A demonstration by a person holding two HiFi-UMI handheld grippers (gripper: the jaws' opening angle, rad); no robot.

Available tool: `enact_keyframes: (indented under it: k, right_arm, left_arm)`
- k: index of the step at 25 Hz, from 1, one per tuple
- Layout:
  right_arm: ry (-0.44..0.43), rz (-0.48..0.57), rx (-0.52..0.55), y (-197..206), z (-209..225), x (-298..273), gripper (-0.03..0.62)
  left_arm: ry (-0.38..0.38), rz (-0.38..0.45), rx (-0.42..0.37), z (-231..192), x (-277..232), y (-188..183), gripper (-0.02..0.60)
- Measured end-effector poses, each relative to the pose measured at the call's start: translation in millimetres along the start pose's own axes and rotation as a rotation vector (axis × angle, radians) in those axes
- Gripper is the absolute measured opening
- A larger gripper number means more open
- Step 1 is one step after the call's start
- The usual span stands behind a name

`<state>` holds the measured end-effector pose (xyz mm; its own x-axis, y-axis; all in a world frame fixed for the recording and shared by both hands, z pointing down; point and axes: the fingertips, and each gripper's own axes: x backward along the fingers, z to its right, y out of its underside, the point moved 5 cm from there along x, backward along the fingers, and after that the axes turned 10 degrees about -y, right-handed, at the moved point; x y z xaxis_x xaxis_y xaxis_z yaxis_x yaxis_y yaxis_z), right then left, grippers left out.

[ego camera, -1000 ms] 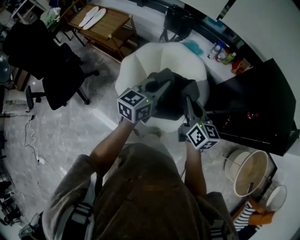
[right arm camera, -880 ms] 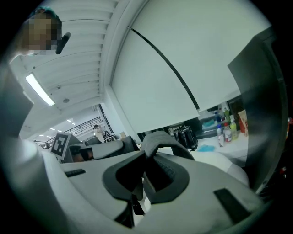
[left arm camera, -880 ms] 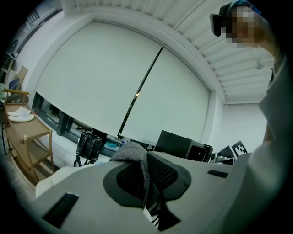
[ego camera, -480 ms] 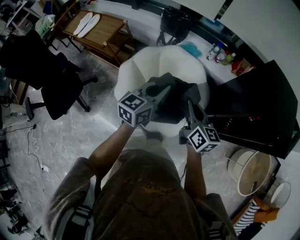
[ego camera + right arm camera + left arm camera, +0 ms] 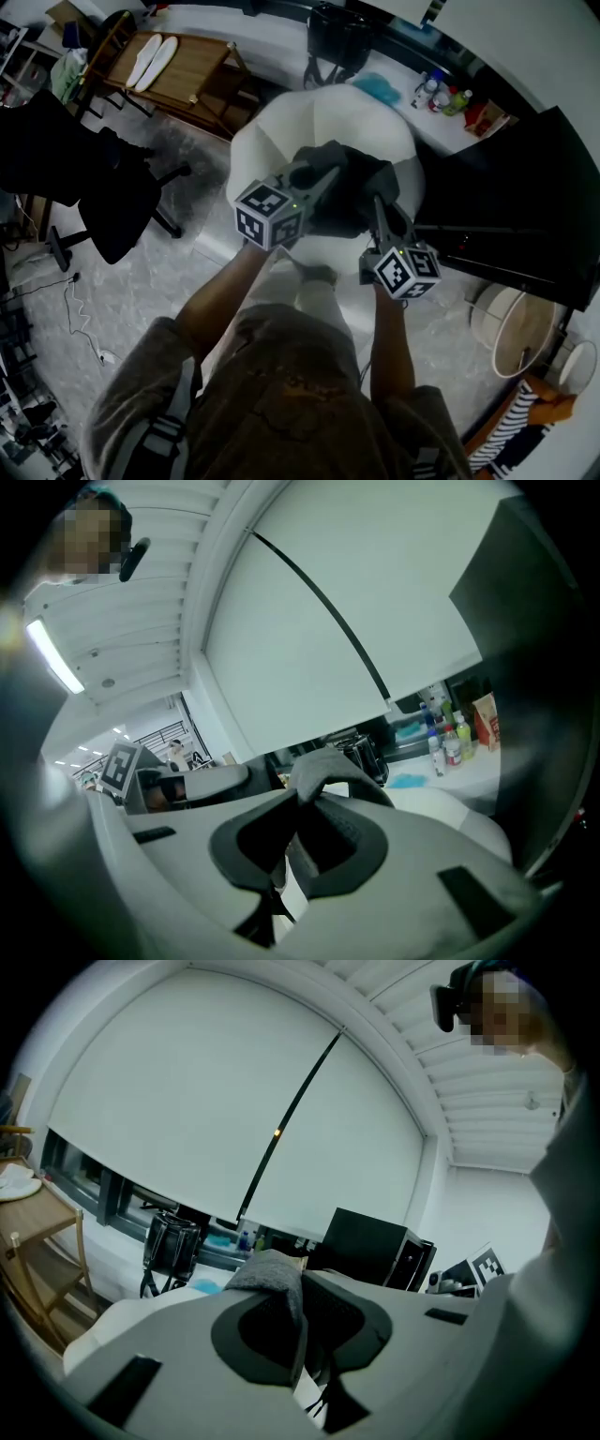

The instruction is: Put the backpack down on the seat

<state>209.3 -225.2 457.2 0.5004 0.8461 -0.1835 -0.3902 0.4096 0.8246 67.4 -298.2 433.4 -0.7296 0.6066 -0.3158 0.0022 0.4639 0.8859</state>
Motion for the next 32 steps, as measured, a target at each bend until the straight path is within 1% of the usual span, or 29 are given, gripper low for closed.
enact_keyframes:
  k: [8, 19, 26, 32]
  right_arm:
    - [0.032, 0.006, -0.013, 12, 24, -31, 0.028]
    - [0.063, 0.000, -0.027, 27, 61, -77, 0.028]
    - [0.072, -0.002, -0.051, 33, 79, -97, 0.028]
    - [0.069, 0.006, -0.071, 46, 87, -107, 0.028]
  left_arm:
    - [0.024, -0.020, -0.020, -34, -34, 8, 0.035]
    - [0.041, -0.057, -0.015, -76, -77, 23, 0.035]
    - [0.040, -0.067, -0.011, -93, -99, 29, 0.035]
    - [0.053, -0.067, -0.035, -107, -108, 37, 0.035]
